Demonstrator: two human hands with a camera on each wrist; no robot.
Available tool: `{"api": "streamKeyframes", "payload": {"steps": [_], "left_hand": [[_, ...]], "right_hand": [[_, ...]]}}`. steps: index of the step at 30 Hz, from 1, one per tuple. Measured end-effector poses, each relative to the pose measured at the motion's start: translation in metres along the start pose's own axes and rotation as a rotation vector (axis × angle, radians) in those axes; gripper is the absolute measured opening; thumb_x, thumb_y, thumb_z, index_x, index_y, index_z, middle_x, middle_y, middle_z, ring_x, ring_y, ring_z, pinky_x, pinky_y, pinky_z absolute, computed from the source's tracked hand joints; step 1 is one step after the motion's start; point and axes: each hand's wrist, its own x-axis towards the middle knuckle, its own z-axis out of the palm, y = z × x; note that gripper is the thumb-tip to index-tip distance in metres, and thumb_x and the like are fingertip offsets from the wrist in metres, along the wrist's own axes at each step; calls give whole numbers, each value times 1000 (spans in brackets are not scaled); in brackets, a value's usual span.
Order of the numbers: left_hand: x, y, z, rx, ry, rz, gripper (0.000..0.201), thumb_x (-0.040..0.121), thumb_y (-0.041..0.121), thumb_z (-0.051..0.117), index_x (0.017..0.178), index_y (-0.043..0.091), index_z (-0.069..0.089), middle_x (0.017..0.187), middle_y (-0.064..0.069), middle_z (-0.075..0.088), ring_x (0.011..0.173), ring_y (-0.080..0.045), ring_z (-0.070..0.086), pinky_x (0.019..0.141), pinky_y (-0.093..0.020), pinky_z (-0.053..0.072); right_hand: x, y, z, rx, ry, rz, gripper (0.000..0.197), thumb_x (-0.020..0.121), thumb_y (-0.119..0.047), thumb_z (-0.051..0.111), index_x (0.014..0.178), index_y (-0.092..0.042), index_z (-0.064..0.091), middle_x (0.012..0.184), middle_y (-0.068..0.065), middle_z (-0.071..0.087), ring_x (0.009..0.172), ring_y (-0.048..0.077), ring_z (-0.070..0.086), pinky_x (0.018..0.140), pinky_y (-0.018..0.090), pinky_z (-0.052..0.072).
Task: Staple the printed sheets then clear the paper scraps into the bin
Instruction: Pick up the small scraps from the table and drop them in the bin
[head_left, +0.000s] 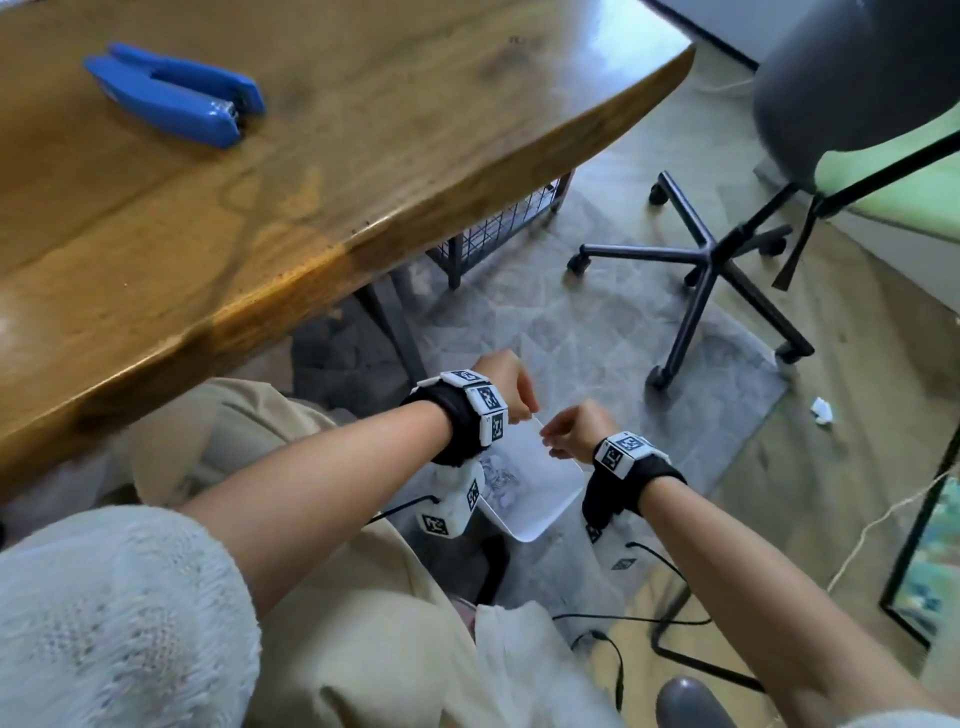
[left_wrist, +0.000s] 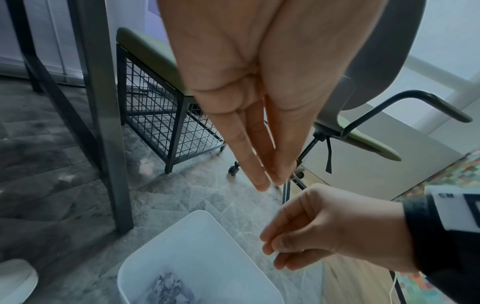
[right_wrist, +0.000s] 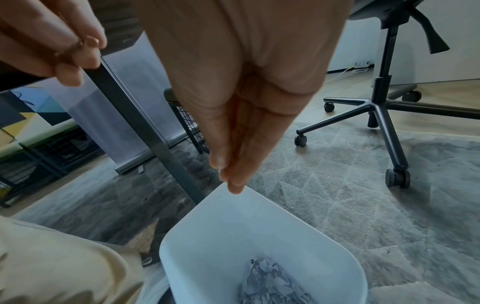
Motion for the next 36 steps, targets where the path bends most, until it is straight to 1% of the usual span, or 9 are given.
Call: {"api": "streamKeyframes", "payload": {"steps": [5, 10, 15, 20, 24, 28, 31, 34, 36], "left_hand": [[6, -6, 11, -4, -61, -42, 17, 83, 0, 64, 96, 3, 74, 95, -17, 75, 72, -18, 66, 51, -14, 45], [8, -9, 17, 30, -43, -44, 19, 83, 0, 63, 96, 6, 75, 97, -12, 75, 77, -16, 67, 80, -24, 55], [7, -11, 16, 53, -18, -56, 19, 79, -2, 67, 93, 6, 75, 94, -12, 75, 86, -23, 72, 81, -26, 56], [6, -14, 12, 61, -31, -94, 16, 76, -1, 71, 91, 3, 75, 97, -16, 74, 89, -27, 72, 84, -34, 58], [4, -15, 10, 62, -29, -105, 15, 78, -1, 68, 91, 3, 75, 98, -18, 74, 91, -29, 72, 86, -36, 58], [2, -14, 9, 38, -21, -104, 25, 82, -4, 61, 100, 7, 74, 104, -13, 73, 98, -24, 69, 89, -27, 54], [0, -13, 13, 24, -9, -107, 24, 85, -2, 59, 102, 7, 74, 104, -12, 73, 98, -23, 70, 88, -26, 53], [-1, -12, 16, 72, 1, -94, 21, 79, 6, 71, 99, 9, 74, 100, -10, 75, 92, -22, 71, 83, -25, 55], [-1, -11, 16, 84, 0, -89, 25, 73, 9, 78, 97, 10, 74, 98, -8, 75, 90, -21, 72, 82, -26, 56]], "right_hand": [[2, 0, 0, 11, 28, 6, 9, 75, -4, 76, 69, -6, 69, 74, 14, 68, 43, 4, 61, 51, 15, 55], [0, 1, 4, -36, 19, 20, 9, 85, -6, 66, 90, -1, 72, 78, 10, 70, 52, 8, 63, 54, 16, 56], [-1, 3, 9, -78, 7, 18, 4, 77, -3, 73, 81, -2, 73, 74, 12, 71, 37, 0, 58, 46, 15, 54], [-6, -5, 5, -105, -4, 19, 19, 81, -23, 73, 71, -6, 70, 62, 1, 69, 45, 8, 61, 45, 16, 49], [-5, -8, 5, -176, -31, 43, 11, 83, -2, 64, 88, -4, 74, 76, 9, 74, 35, 1, 57, 42, 13, 50], [-9, -13, 5, -171, -20, 72, 4, 80, -5, 71, 82, -4, 74, 43, -7, 62, 32, 4, 57, 42, 16, 50], [-13, -15, 6, -229, -23, 24, 20, 84, -23, 69, 68, -10, 68, 57, -2, 68, 36, 4, 58, 45, 18, 50], [-12, -16, 8, -266, -33, 17, 11, 81, -1, 64, 82, -8, 74, 80, 10, 74, 53, 15, 65, 54, 20, 55], [-11, -15, 10, -257, -40, 34, 18, 77, 8, 64, 82, -6, 74, 82, 15, 73, 61, 23, 68, 61, 27, 59]]}}
